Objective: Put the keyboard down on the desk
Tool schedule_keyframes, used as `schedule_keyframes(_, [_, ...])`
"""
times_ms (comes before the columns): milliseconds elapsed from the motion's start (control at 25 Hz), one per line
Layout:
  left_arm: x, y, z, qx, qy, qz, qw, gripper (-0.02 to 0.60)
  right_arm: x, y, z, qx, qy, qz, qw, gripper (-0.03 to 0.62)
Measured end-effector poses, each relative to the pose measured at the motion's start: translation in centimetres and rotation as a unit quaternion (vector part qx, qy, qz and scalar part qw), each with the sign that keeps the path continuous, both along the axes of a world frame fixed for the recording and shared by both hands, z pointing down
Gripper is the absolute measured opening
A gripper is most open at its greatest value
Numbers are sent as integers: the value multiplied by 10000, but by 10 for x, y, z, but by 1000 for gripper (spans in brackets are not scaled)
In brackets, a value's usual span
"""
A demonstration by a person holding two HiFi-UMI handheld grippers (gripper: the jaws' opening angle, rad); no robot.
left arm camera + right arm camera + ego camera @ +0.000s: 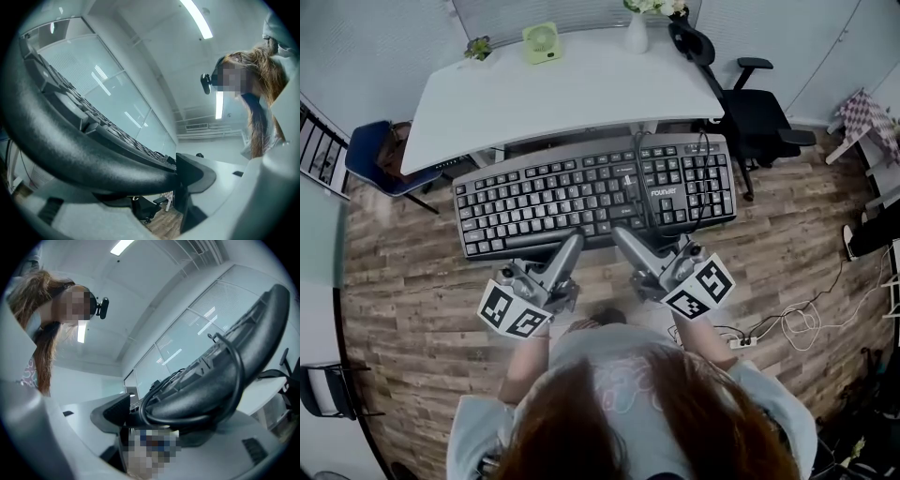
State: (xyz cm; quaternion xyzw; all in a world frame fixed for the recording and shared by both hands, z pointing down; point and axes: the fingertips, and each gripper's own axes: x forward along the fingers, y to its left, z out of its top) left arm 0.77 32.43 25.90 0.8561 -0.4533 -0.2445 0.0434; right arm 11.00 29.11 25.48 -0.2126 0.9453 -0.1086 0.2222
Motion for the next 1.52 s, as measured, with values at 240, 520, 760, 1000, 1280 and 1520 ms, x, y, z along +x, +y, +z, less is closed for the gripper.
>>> schedule_keyframes(240, [8,-33,3,-112,38,-66,9999,279,7,-35,3,-113,38,-65,9999,299])
schedule_keyframes(520, [-2,-60,7,-172,60,-86,9998,279,-2,-62,8,-191,57,-87,9998,299])
schedule_keyframes(760, [-9,-94,7,-172,69,18,9998,279,-9,-94,8,-197,66,19,9998,299])
schedule_keyframes(1000, [-10,-107,17,-146,48,115,9998,279,-9,-104,17,-181,32,106,9998,298])
schedule_keyframes(1280, [-14,-117,22,-64,23,200,9998,279,-12,-113,23,-123,-6,187,9997,298])
schedule_keyframes(1520, [-34,-179,24,-95,31,312,9995,279,-32,-172,25,-163,-3,290,9994,296])
